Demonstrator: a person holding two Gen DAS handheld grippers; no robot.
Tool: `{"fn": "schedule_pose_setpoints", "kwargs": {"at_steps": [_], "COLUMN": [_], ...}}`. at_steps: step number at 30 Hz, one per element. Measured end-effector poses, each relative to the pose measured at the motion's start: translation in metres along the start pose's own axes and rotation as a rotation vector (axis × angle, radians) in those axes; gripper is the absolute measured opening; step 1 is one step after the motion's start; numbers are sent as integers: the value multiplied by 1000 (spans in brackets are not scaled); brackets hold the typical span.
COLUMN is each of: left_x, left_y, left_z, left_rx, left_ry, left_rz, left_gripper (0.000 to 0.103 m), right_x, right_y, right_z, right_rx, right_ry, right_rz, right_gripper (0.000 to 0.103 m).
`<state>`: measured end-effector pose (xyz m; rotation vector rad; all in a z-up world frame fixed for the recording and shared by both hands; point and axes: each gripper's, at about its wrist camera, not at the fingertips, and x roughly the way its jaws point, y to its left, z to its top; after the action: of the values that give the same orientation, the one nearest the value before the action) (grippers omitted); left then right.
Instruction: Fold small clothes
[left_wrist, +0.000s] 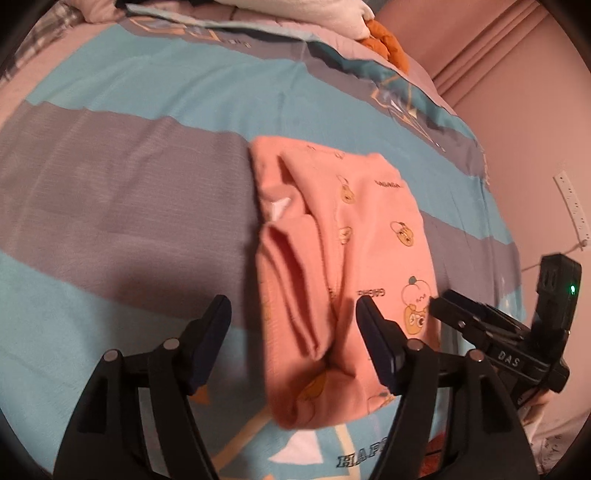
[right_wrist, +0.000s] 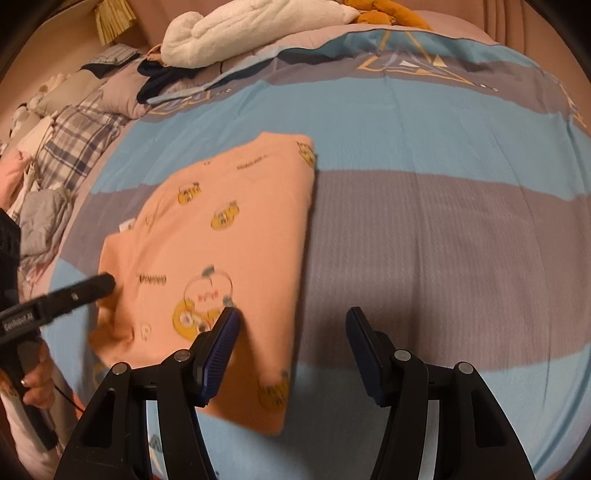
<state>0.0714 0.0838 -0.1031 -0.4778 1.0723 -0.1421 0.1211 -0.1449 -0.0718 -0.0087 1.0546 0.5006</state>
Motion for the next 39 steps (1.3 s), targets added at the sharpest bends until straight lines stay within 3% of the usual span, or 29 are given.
{"fn": "schedule_pose_setpoints", "kwargs": {"at_steps": [5, 9, 11, 12, 15, 19, 28, 39], "left_x": [28, 32, 32, 34, 33, 22, -15, -1], "left_y": [2, 1, 0, 0, -4, -17, -68, -116], "left_z": [9, 16, 18, 19, 18, 17, 15, 16], "left_rx": [-27, -50, -55, -62, -80, -73, 30, 108], "left_ry": [89, 83, 84, 92, 92, 58, -42, -51], "left_rz": [-56, -83, -84, -101, -91, -40, -36, -53], "left_gripper": [70, 67, 56, 45, 35, 27, 26, 27], "right_x": [12, 23, 29, 30, 37, 29, -25, -58], "right_y": [5, 10, 10, 9, 7, 9, 16, -18], "right_z": [11, 16, 18, 18, 18, 18, 21, 26], "right_rx": [18, 25, 45, 63, 82, 65, -34, -17], "right_ry": [24, 54, 67, 65, 70, 46, -85, -164], "right_rz": [62, 101, 131, 141, 160, 159, 113, 61], "right_gripper": [60, 60, 60, 60, 50, 25, 20, 20]}}
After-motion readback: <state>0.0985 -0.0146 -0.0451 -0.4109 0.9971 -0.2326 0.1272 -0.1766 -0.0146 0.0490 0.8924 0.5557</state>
